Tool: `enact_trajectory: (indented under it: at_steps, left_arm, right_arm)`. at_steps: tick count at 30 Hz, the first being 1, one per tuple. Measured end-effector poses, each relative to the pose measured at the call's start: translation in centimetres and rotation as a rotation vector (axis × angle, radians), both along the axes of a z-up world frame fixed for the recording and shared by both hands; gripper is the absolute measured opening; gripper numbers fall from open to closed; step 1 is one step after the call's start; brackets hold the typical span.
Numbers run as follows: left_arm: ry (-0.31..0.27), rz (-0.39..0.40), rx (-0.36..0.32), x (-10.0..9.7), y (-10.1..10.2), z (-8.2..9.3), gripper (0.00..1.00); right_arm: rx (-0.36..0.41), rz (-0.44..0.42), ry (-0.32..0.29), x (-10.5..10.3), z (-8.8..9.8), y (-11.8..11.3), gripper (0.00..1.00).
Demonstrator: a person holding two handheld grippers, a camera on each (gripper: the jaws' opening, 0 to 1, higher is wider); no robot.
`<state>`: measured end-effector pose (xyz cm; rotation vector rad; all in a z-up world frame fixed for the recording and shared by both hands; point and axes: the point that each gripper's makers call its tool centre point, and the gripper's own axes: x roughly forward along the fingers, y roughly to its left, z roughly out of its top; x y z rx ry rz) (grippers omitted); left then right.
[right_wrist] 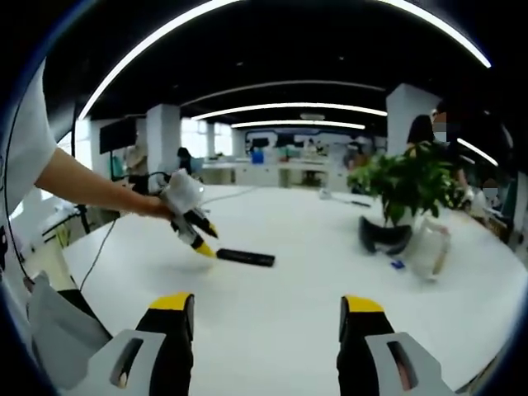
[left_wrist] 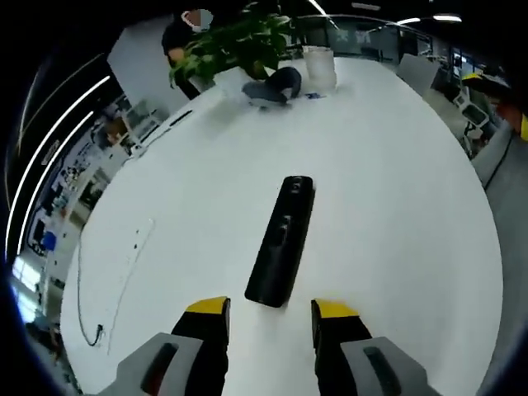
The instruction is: Press the specified remote control buttons in sequence, fully releasing each button before pressing the next.
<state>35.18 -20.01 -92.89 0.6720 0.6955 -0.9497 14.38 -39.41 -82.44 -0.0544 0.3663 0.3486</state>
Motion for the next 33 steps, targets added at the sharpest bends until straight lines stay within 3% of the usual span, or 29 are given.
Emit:
enact_trajectory:
  at_steps: [5, 11, 13, 19, 24, 27, 33]
  left_arm:
    - [-0.029, 0.124, -0.191, -2.0, 0.1, 2.9, 0.57]
    - [-0.109, 0.219, -0.379, -5.0, 0.5, 6.3, 0.71]
    - [-0.111, 0.239, -0.421, -5.8, 0.7, 7.0, 0.75]
    - [-0.156, 0.307, -0.482, -8.4, 1.8, 8.2, 0.82]
    - [-0.214, 0.376, -0.521, -12.0, 2.4, 9.4, 0.84]
    - [-0.24, 0.426, -0.568, -13.7, 3.0, 10.1, 0.91]
    - [-0.267, 0.521, -0.63, -17.0, 3.9, 10.8, 0.95]
  right_arm:
    - [0.002, 0.004, -0.012, -0.2, 0.2, 0.1, 0.72]
    - [0.014, 0.007, -0.026, -0.4, 0.5, 0.2, 0.74]
    - [0.013, 0.009, -0.032, -0.4, 0.6, 0.2, 0.75]
    - [0.016, 0.021, -0.042, -0.5, 0.8, 0.4, 0.76]
    - [0.021, 0.026, -0.054, -0.7, 1.0, 0.3, 0.76]
    - [0.02, 0.026, -0.062, -0.8, 1.1, 0.3, 0.76]
    - [0.018, 0.035, -0.079, -0.9, 1.4, 0.3, 0.76]
